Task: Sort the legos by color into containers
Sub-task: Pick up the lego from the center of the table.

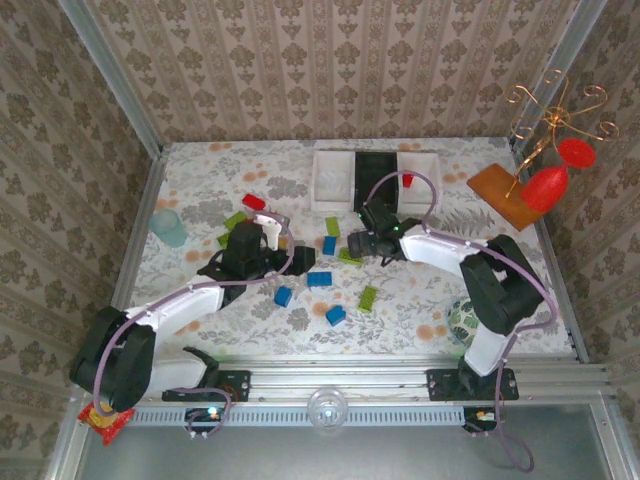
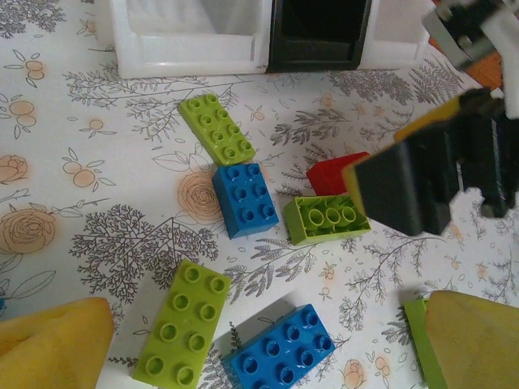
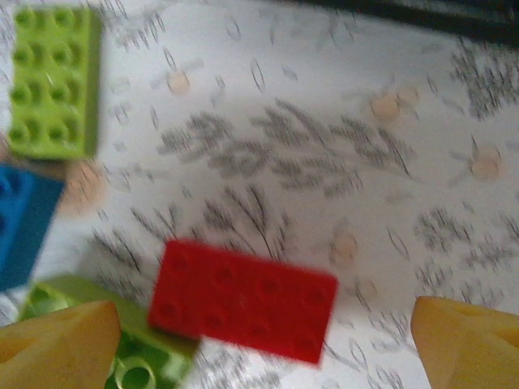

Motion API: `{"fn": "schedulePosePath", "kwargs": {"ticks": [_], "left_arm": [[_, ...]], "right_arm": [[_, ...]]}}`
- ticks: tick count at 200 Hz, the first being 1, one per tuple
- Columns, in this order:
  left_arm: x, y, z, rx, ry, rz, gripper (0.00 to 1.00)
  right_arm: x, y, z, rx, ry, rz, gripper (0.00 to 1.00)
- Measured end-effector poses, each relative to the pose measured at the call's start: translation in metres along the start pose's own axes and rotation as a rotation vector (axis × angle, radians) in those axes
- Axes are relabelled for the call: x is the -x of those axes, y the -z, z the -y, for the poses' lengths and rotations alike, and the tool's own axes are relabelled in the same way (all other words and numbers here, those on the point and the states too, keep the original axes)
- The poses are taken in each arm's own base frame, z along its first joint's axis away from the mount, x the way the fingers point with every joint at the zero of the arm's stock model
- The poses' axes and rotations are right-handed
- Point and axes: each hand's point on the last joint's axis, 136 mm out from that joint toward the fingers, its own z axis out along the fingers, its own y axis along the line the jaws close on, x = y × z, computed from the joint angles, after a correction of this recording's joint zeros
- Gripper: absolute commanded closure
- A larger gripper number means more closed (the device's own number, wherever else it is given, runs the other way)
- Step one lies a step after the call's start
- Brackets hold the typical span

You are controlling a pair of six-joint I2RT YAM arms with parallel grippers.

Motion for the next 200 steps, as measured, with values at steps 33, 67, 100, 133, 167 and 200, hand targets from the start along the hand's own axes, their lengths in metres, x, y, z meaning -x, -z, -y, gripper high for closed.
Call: {"fn": "schedulePosePath", "kwargs": {"ticks": [33,67,100,133,167,200], "left_arm": [[0.002,-0.001,0.001,-0.005,-0.003,0.009,0.0],[0.002,-0.002,0.001,-0.007,-0.003,0.007,0.0],[0.002,-0.002,0.001,-0.006,-0.003,0.007,0.0],[0.002,-0.001,0.0,-0.003,-0.003,0.009,0.0],[0.001,-0.001,0.0,-0.002,-0.003,0.008,0.0],[0.001,-0.001,0.0,-0.002,-0.003,0.008,0.0]], "right_arm": [[0.016,-0.013,-0.006,-0.016,-0.018,0.011,0.08],[0.007,-0.029,-0.005,-0.04,-0.008,-0.038,0.08],[0.002,-0.035,0.003,-0.053,-0.018,-0.073,0.09],[-0.009,-0.036,0.015,-0.067,-0.032,-0.123,0.14],[-0.016,-0.035,0.018,-0.056,-0.054,-0.141,0.24],[-0.017,-0.034,0.02,-0.054,-0.06,-0.137,0.35]]}}
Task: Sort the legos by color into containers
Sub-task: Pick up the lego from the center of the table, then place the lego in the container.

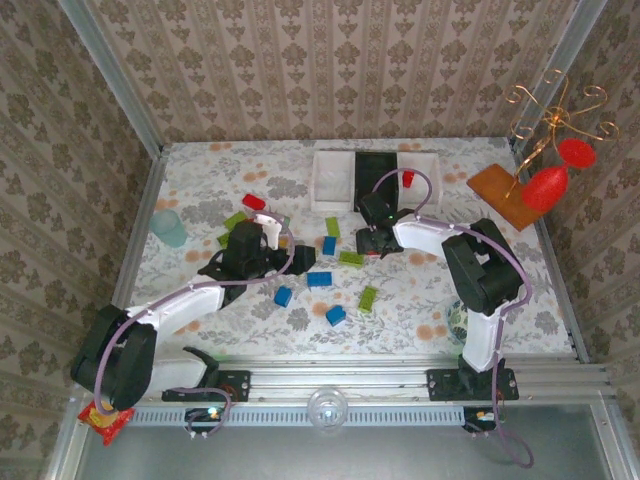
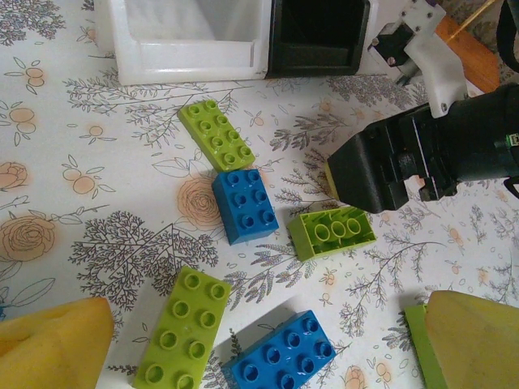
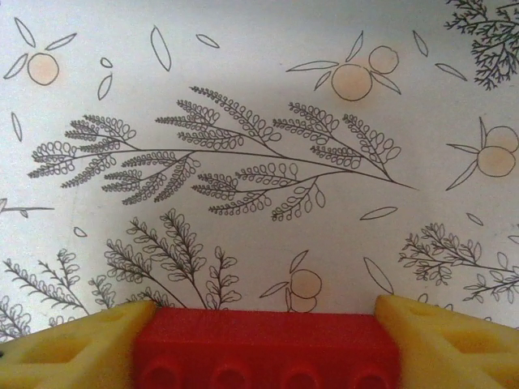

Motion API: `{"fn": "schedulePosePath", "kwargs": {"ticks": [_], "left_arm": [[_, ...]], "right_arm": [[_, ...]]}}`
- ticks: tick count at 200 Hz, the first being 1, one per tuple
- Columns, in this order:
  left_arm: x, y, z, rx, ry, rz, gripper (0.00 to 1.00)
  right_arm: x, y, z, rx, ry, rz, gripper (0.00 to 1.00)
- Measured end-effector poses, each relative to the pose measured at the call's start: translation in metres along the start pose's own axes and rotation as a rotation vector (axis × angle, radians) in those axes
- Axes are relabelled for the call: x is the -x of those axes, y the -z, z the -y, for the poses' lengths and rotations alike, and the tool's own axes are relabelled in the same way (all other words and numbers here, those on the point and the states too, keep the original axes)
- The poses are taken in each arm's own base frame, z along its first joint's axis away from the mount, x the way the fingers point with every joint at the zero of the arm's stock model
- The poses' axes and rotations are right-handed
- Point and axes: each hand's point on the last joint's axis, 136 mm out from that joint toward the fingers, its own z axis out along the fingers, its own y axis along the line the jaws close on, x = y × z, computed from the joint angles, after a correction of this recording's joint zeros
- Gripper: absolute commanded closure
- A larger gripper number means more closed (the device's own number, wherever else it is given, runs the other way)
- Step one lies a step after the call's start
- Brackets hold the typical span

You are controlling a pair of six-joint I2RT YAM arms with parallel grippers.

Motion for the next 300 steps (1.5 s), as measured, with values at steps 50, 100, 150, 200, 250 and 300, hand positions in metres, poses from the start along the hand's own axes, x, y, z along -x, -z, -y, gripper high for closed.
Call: {"fn": "schedulePosePath", "kwargs": {"ticks": [50,100,150,200,250,300], "left_arm": [[-0.001,-0.001,0.0,-0.002,0.001,-0.004,0.0],[-0.002,-0.002,0.001,-0.009,0.002,-0.007,0.0],[-0.003,-0.002,0.004,-0.026,0.002,-0.015,0.0],[-0.003,-0.002,-0.002,0.014,0.008,-0.024,0.0],[0.01,0.02,-0.047,0.183,0.07,0.02,0.0],[0.007,0.036,-0.084,0.324,0.134,-0.023,0.0]], "right_arm": [[-0.008,0.016,0.011,0.001,0.003,0.004,0.42],[0.074,0.091,0.072,0.001,-0.156,0.288,0.43],[0.159,0.076,0.123,-0.074,-0.263,0.403,0.39],[0.179,0.018,0.144,-0.168,-0.248,0.34,0.25],[0.187,0.056,0.14,-0.151,-0.207,0.392,0.12],[0.148,0.167,0.062,0.081,-0.086,0.564,0.12]]}}
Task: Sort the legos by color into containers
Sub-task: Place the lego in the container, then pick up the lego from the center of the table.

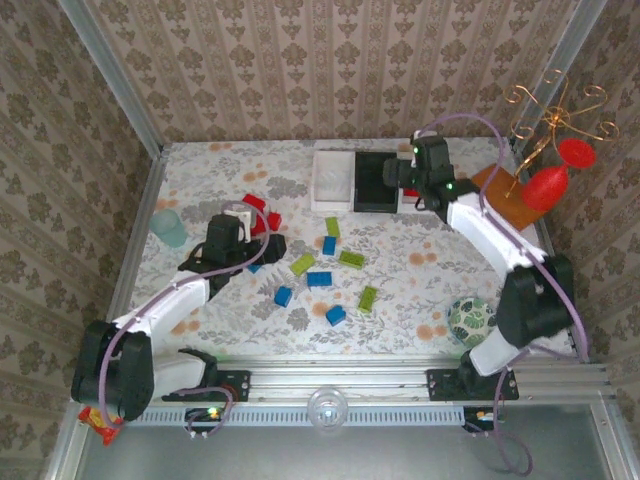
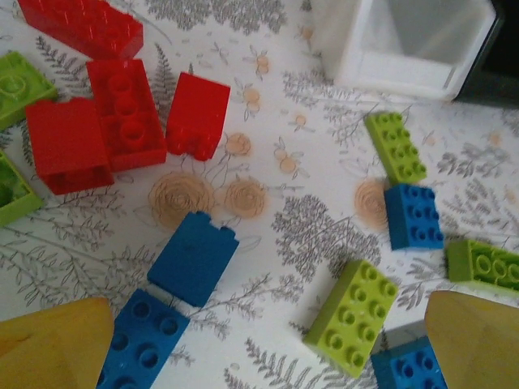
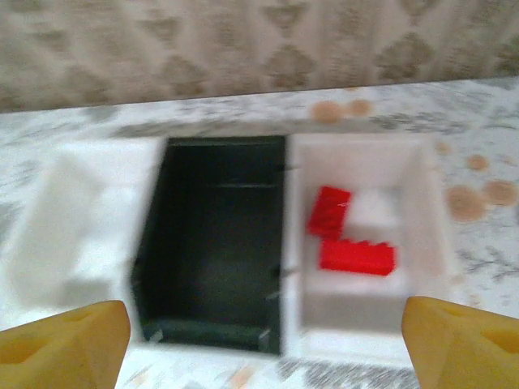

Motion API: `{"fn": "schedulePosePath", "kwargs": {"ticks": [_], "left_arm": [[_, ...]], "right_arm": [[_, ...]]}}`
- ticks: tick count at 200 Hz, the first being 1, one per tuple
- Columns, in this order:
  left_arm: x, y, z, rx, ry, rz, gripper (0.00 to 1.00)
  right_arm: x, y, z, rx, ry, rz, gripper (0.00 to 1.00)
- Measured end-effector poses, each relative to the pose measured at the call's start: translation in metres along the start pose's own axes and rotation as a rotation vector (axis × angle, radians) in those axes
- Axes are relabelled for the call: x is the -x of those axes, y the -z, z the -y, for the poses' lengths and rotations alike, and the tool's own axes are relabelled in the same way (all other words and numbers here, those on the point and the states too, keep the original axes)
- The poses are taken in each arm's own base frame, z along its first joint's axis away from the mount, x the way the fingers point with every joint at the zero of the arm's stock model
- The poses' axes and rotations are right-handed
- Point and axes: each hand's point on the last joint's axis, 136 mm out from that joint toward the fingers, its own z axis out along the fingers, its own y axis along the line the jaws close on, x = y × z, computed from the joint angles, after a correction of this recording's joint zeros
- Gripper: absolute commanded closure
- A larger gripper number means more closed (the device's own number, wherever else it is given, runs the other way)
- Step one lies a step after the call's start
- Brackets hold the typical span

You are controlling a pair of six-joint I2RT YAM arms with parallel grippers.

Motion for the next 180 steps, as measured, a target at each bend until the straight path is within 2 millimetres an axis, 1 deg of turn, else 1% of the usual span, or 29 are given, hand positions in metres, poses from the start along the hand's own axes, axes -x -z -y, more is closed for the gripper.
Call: {"fn": "schedulePosePath", "kwargs": {"ticks": [13,22,30,49,59,68,85,110,131,141,161,180], "left_arm": [[-0.002,0.0,0.0,0.014,-0.02,-0.022,0.0],[-0.003,0.0,-0.001,0.027,-0.039,-0.034,0.0],[-0.004,-0.002,-0.004,0.043,-0.056,-0.048,0.0],[-0.01,-0.009,-0.013,0.092,-0.106,-0.092,0.01],[-0.013,-0.015,-0.018,0.111,-0.131,-0.119,0.02],[-0.016,-0.023,-0.02,0.121,-0.152,-0.15,0.02],[-0.022,-0.038,-0.025,0.132,-0.184,-0.206,0.05],[-0.026,-0.062,-0.029,0.141,-0.206,-0.272,0.09],[-0.026,-0.077,-0.031,0.146,-0.22,-0.31,0.19],[-0.026,-0.084,-0.032,0.15,-0.222,-0.326,0.22],[-0.029,-0.091,-0.033,0.153,-0.228,-0.355,0.28],[-0.039,-0.09,-0.033,0.156,-0.234,-0.395,0.36]], "right_arm": [[-0.02,0.02,-0.024,0.089,0.027,-0.008,0.11],[-0.039,0.028,-0.033,0.136,0.035,-0.031,0.11],[-0.054,0.032,-0.034,0.157,0.036,-0.057,0.11],[-0.088,0.033,-0.026,0.162,0.033,-0.125,0.11],[-0.1,0.033,-0.022,0.158,0.033,-0.151,0.11],[-0.107,0.032,-0.02,0.155,0.034,-0.164,0.11],[-0.11,0.033,-0.02,0.157,0.035,-0.168,0.11],[-0.106,0.036,-0.023,0.174,0.031,-0.153,0.11],[-0.103,0.041,-0.023,0.185,0.025,-0.136,0.1],[-0.102,0.045,-0.023,0.188,0.024,-0.125,0.1],[-0.1,0.051,-0.02,0.188,0.018,-0.108,0.1],[-0.097,0.053,-0.018,0.187,0.014,-0.096,0.1]]}}
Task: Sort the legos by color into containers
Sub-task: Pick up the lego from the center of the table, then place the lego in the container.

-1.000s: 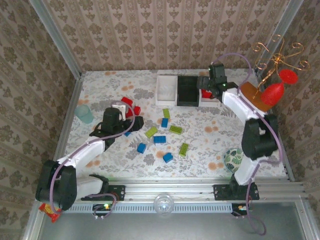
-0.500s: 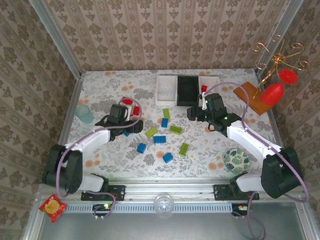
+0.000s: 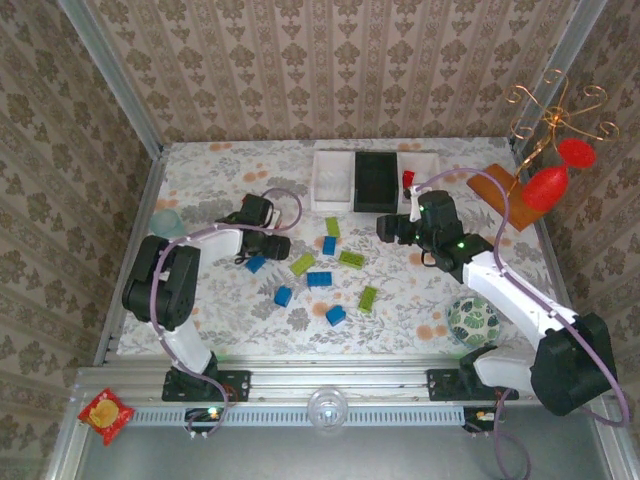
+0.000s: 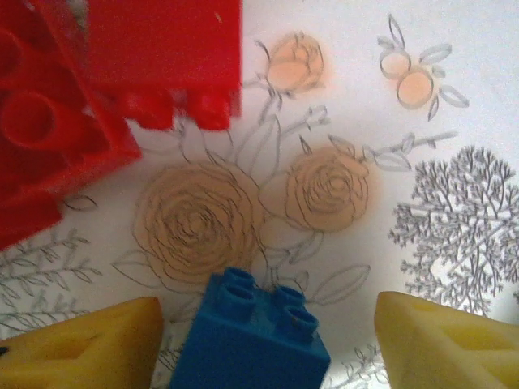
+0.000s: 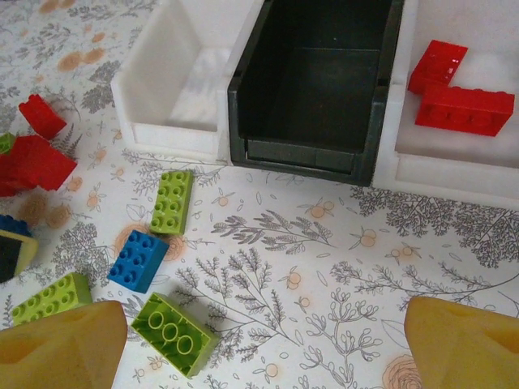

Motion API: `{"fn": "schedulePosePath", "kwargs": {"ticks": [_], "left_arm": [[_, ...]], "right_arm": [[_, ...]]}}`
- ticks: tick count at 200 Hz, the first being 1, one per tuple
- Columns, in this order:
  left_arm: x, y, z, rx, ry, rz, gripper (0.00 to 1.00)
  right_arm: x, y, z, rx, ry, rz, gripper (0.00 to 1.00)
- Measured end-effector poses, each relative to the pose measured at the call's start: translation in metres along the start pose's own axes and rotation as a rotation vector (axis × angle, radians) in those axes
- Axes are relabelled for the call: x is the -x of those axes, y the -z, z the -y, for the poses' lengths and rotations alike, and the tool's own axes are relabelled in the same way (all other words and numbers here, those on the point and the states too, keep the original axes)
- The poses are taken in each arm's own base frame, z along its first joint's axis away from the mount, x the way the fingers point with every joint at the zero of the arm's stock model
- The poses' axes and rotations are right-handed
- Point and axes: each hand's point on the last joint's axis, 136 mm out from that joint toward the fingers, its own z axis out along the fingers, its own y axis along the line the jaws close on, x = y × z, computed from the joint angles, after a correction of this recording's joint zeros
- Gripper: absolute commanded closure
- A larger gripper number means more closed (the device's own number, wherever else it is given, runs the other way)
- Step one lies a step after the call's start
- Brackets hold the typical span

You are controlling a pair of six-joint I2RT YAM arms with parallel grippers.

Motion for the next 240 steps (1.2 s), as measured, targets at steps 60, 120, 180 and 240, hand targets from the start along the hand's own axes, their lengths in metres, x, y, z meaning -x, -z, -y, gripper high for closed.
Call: {"fn": "schedulePosePath", "kwargs": {"ticks": [60,120,180,240], "left_arm": [[-0.01,0.001,0.01,0.019,-0.051,-0.047,0.56],[0.0,0.003,0.01,0.039,-0.057,-0.012,0.73],[0.095,0.067,0.074,-0.151,-0.103,0.345,0.74],[0.215,0.03,0.105,-0.169,-0.13,0.462,0.71]], "right_arm": [[0.0,0.0,0.001,-0.002,-0.002,0.001,0.1],[0.0,0.0,-0.001,0.012,-0.022,-0.002,0.1],[-0.049,-0.003,0.009,0.012,-0.086,-0.051,0.09],[-0.05,-0.004,0.012,0.004,-0.095,-0.027,0.09]]}}
